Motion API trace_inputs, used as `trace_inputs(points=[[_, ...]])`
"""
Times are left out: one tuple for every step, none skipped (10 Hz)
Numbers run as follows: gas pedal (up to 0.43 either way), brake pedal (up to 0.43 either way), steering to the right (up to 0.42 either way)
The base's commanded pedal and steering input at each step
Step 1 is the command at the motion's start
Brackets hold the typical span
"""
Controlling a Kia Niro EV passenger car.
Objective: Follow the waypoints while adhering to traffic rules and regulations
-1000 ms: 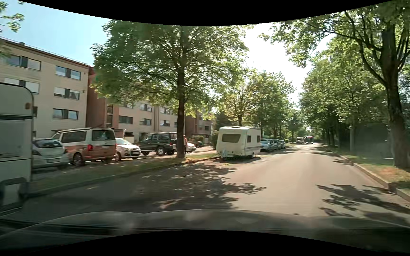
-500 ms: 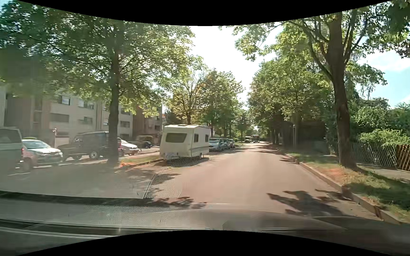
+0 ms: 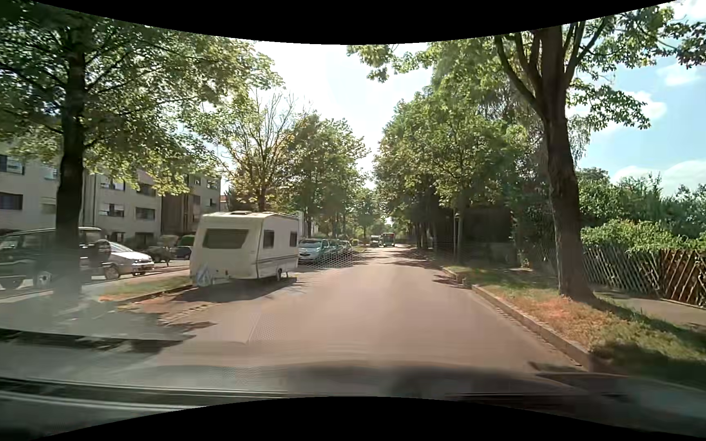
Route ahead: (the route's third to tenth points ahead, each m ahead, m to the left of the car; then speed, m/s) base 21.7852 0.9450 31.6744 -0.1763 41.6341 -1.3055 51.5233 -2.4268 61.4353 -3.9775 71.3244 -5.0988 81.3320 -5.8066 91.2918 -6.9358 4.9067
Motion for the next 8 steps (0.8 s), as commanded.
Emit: trace_inputs(points=[[0.24,0.006,0.103],[0.24,0.006,0.073],[0.24,0.006,0.058],[0.24,0.006,0.05],[0.24,0.006,0.048],[0.24,0.006,0.045],[0.24,0.006,0.042],[0.24,0.006,0.036]])
